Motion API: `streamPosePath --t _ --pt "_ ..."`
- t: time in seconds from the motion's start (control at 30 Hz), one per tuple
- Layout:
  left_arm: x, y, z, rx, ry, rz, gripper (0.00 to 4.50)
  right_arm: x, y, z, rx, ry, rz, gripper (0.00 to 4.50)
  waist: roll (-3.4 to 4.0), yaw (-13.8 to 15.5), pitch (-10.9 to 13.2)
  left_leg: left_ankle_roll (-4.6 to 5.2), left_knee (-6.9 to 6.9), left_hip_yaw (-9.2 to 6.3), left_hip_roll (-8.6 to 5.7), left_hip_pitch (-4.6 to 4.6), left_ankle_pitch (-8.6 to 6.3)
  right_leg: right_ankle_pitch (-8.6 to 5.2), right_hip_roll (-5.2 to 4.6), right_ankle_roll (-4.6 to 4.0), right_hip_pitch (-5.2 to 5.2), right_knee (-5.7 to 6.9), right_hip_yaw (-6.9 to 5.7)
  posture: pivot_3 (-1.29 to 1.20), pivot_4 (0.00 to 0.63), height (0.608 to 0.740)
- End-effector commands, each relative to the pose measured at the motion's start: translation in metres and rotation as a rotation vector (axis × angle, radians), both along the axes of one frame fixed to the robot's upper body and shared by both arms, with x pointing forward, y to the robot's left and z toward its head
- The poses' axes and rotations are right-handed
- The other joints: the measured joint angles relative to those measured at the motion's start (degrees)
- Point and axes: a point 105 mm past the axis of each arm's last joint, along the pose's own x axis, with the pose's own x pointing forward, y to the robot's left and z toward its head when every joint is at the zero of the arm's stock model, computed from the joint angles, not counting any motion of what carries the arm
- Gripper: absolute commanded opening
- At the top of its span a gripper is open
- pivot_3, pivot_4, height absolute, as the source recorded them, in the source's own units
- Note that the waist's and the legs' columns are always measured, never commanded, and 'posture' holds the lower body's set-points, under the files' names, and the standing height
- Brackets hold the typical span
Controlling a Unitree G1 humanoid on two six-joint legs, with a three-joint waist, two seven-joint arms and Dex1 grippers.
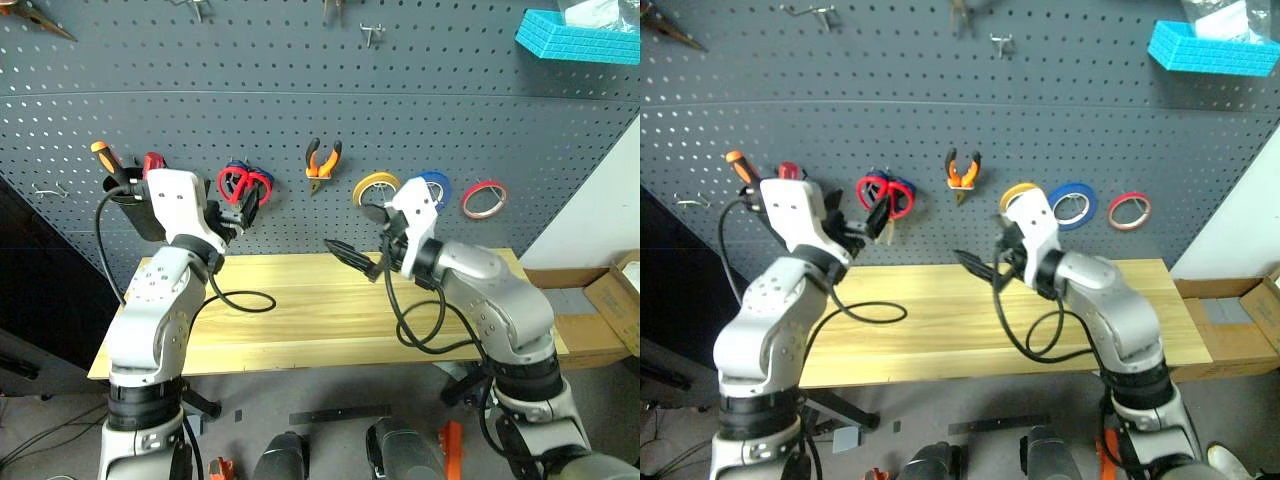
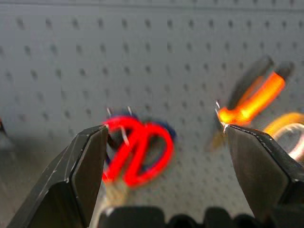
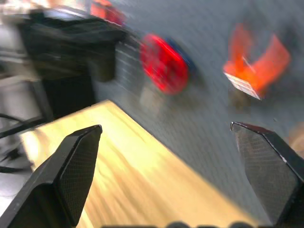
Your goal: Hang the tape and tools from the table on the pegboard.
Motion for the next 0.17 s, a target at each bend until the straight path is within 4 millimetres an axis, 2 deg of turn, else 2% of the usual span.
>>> streamPosePath --t 0.03,0.17 --pt "-0.008 -0.001 -0.019 0.045 0.013 0.009 4.17 0.002 -0.020 -0.019 0.012 -0.052 -0.132 4.50 0.37 0.05 -0.70 -0.02 -0.08 0.03 0.02 0.00 -0.01 -0.02 0.03 -0.03 0.00 -0.07 0.02 -0.08 0.068 0.740" --pt "-0.012 0.012 -0.069 0.115 0.118 0.085 4.17 0.008 -0.047 -0.066 -0.012 -0.018 -0.289 4.50 0.59 0.05 -1.32 -0.05 -0.39 0.23 0.06 0.20 -0.03 -0.02 0.06 -0.04 0.12 -0.39 0.16 -0.09 0.057 0.740"
